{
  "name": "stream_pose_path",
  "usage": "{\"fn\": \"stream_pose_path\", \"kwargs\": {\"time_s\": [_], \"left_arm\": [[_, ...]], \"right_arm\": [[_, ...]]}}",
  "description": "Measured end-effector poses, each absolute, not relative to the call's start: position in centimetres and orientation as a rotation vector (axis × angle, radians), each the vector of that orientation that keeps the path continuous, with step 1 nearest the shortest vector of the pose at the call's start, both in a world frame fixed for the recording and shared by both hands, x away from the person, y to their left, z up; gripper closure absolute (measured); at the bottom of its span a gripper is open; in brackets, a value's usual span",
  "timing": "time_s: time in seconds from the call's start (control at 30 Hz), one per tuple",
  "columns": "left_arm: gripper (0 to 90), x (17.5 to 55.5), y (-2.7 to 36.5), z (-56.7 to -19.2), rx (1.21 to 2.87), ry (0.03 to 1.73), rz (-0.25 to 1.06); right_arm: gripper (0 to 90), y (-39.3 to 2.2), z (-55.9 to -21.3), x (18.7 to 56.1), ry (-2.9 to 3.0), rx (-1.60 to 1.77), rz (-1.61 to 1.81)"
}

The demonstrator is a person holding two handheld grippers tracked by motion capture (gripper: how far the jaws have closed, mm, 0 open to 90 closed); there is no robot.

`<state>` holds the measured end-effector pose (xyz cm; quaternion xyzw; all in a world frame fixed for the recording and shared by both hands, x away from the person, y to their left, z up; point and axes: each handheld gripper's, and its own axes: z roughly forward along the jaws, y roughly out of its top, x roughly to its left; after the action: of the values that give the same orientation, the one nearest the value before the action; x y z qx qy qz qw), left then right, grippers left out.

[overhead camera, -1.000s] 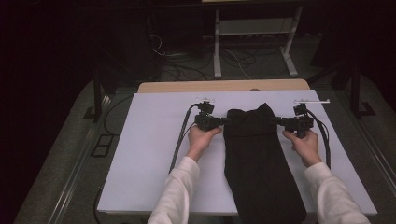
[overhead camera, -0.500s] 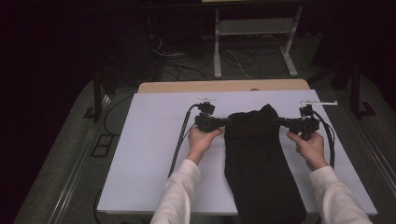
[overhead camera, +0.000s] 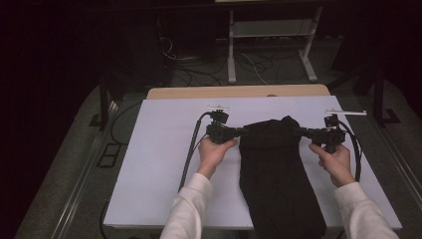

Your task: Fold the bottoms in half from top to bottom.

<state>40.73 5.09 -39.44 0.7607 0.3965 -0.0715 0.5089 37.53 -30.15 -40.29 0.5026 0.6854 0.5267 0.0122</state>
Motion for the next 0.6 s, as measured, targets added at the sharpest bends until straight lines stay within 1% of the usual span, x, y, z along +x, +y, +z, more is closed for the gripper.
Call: {"fn": "stream_pose_path", "kwargs": {"time_s": [0.2, 0.6], "left_arm": [[86.3, 39.5, 5.1, -39.4, 1.796, 0.938, -0.183], [86.3, 37.3, 5.0, -39.0, 1.777, 0.872, -0.193]], "right_arm": [[82.6, -30.7, -40.0, 36.6, 2.121, 1.571, 1.666], [82.6, -31.4, -39.5, 34.6, 2.128, 1.556, 1.696]]}}
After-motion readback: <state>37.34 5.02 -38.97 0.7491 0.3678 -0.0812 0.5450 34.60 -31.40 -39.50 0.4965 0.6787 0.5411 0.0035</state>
